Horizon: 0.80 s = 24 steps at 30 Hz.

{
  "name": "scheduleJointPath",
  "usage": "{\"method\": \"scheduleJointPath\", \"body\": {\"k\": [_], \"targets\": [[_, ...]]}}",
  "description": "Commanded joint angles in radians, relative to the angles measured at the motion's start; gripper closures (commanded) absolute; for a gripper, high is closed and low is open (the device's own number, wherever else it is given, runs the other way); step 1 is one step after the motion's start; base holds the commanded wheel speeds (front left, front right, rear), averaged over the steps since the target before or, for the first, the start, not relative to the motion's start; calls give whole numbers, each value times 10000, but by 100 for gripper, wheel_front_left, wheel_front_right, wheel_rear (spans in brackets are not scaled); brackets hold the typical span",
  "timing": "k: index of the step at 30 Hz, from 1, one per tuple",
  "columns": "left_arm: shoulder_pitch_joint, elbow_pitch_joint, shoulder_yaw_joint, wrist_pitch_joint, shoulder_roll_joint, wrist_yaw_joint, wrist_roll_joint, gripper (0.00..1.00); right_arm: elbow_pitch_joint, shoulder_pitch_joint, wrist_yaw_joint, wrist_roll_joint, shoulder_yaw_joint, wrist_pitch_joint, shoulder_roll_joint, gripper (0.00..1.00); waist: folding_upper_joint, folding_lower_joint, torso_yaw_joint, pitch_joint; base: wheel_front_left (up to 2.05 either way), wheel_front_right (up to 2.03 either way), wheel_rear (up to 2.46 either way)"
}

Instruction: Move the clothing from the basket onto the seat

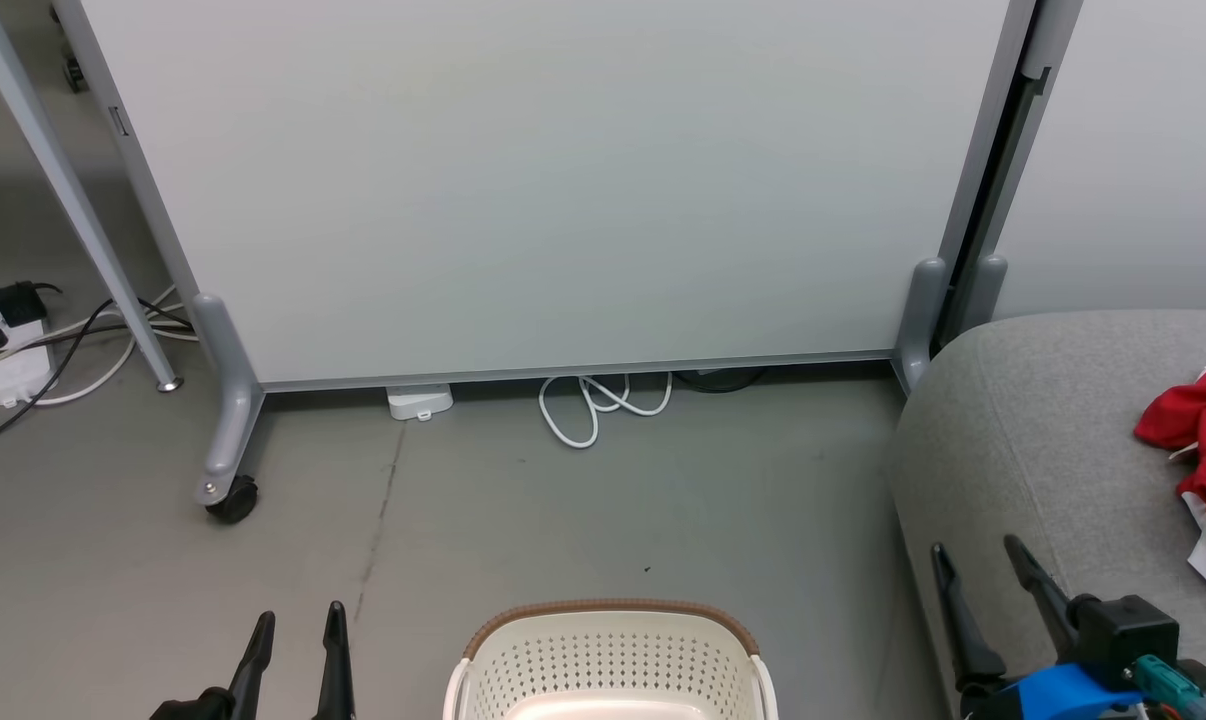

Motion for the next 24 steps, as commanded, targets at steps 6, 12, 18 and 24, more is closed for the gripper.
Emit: {"method": "scheduleJointPath", "body": {"k": [6,12,18,24], "targets": [[-299,294,-50,-26,104,-22,-5,0,106,118,5,141,155,-70,26,0,-1,1,-21,74,0,0,0],[-404,409,-89,-26,99,-22,-65,0,151,85,5,215,211,-78,26,0,-1,1,-103,176,0,0,0],[-459,358,-159,-26,72,-22,-46,0,174,105,5,276,242,-78,27,0,-1,1,-182,228,0,0,0],[-494,340,-211,-26,55,-23,-80,0,191,113,5,351,264,-114,27,0,-1,1,-217,284,0,0,0]]}}
